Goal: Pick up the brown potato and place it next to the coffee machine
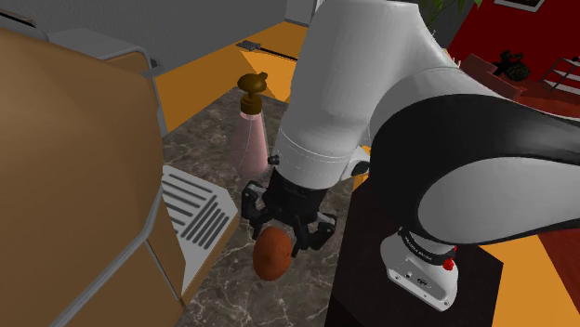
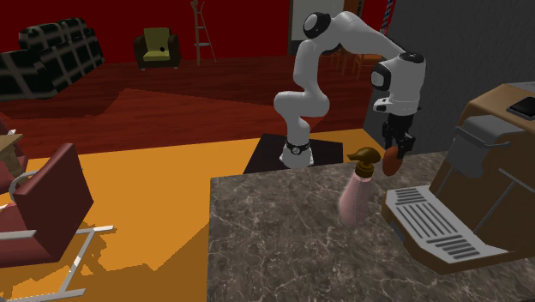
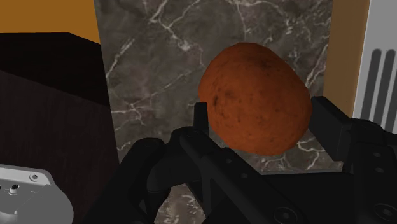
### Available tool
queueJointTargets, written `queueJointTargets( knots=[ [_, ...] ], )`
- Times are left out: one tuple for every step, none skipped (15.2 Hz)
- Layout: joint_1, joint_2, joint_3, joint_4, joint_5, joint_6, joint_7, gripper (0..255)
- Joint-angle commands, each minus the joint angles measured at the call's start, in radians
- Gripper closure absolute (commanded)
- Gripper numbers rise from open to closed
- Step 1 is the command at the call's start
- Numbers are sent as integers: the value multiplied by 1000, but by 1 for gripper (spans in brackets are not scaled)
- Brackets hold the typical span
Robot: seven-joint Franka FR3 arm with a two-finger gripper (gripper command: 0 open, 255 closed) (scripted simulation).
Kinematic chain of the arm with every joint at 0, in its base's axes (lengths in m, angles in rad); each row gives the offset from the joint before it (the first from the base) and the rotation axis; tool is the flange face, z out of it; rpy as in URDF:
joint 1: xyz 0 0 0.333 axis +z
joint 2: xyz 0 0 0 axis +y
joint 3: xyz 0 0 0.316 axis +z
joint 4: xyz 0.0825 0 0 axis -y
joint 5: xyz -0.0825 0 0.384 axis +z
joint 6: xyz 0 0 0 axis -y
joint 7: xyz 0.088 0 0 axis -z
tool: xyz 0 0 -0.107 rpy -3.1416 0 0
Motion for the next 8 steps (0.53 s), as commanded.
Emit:
queueJointTargets(
  knots=[
    [-1,9,18,-20,12,31,-5,255],
    [-2,15,27,-28,17,46,-7,255],
    [-4,22,37,-36,22,60,-10,255],
    [-6,28,47,-44,28,76,-12,255],
    [-9,35,57,-51,33,91,-14,255],
    [-11,43,67,-58,38,107,-17,255],
    [-14,51,78,-65,43,122,-19,255],
    [-17,59,89,-72,48,138,-21,255]
  ],
)
